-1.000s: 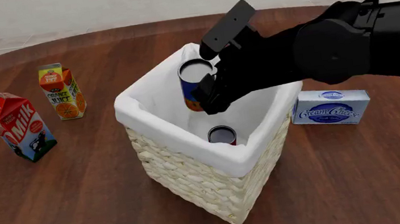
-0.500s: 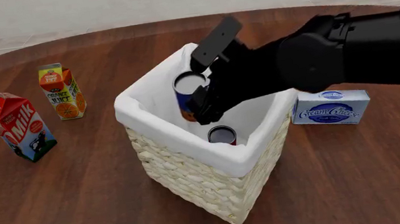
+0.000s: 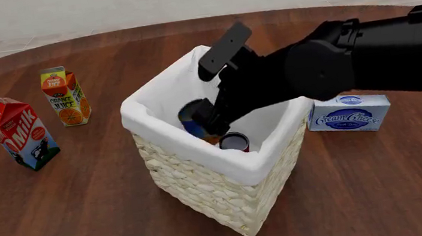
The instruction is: Pick up the alphabet soup and the tomato sauce, and put them in the basket.
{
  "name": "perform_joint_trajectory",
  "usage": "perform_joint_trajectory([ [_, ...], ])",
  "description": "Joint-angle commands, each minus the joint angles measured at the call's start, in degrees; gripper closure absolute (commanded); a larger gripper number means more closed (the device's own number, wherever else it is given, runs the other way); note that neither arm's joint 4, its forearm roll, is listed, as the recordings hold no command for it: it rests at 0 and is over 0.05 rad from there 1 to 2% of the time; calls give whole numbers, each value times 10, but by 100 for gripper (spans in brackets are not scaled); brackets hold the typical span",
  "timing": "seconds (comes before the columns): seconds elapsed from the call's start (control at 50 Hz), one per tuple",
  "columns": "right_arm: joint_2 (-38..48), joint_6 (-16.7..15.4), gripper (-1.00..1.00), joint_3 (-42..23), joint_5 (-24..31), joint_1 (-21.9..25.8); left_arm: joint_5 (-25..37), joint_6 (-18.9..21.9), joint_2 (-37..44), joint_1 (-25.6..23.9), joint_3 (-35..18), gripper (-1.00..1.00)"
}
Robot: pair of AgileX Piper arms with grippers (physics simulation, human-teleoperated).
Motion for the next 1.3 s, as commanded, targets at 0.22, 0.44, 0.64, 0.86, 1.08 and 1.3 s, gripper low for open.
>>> perform_joint_trajectory([
  [0.22, -1, 7, -100, -2, 0, -3, -1, 0, 2, 0, 0, -100],
  [0.44, -4, 5, -100, -5, 3, -6, 2, 1, 1, -1, -2, -100],
  [0.64, -18, 2, -100, -16, 17, -10, 6, 3, 1, -5, -7, -100],
  [0.86, -35, -4, -100, -23, 28, -14, 10, 5, 0, -8, -11, -100],
  [1.08, -50, -7, -100, -26, 36, -16, 17, 9, -2, -11, -18, -100],
  [1.3, -64, -10, -100, -25, 42, -18, 20, 11, 0, -12, -23, -100],
])
